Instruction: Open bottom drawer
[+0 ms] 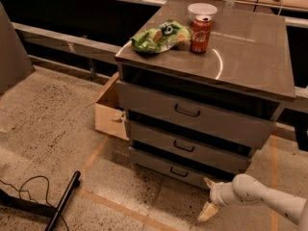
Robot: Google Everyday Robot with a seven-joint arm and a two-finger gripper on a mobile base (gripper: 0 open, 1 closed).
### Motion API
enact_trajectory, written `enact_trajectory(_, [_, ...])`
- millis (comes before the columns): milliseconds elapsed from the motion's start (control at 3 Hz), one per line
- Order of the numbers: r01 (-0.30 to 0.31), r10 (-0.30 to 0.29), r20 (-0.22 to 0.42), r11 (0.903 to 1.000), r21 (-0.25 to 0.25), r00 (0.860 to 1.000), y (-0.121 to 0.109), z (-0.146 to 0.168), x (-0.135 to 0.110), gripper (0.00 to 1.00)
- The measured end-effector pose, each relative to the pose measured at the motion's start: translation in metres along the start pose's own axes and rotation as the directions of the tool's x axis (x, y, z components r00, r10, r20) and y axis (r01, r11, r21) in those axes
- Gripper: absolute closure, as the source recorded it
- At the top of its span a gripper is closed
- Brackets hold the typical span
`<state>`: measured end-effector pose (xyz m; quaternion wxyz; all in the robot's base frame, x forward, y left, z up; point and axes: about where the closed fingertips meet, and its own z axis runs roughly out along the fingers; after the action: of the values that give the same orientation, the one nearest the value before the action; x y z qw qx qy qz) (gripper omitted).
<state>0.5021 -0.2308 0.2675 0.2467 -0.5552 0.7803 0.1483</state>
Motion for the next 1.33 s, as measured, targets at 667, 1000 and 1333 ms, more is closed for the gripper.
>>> enact_trajectory(667, [0.049, -0.051, 0.029, 0.9972, 0.056, 0.998, -0.021, 0.026, -0.001, 0.0])
enact_trajectory(1000, [0.034, -0.037, 0.023, 0.9919, 0.123, 0.999, -0.037, 0.033, 0.003, 0.0])
enact_trajectory(1333, [0.028, -0.032, 0.017, 0.9825, 0.184, 0.999, -0.055, 0.037, 0.003, 0.0])
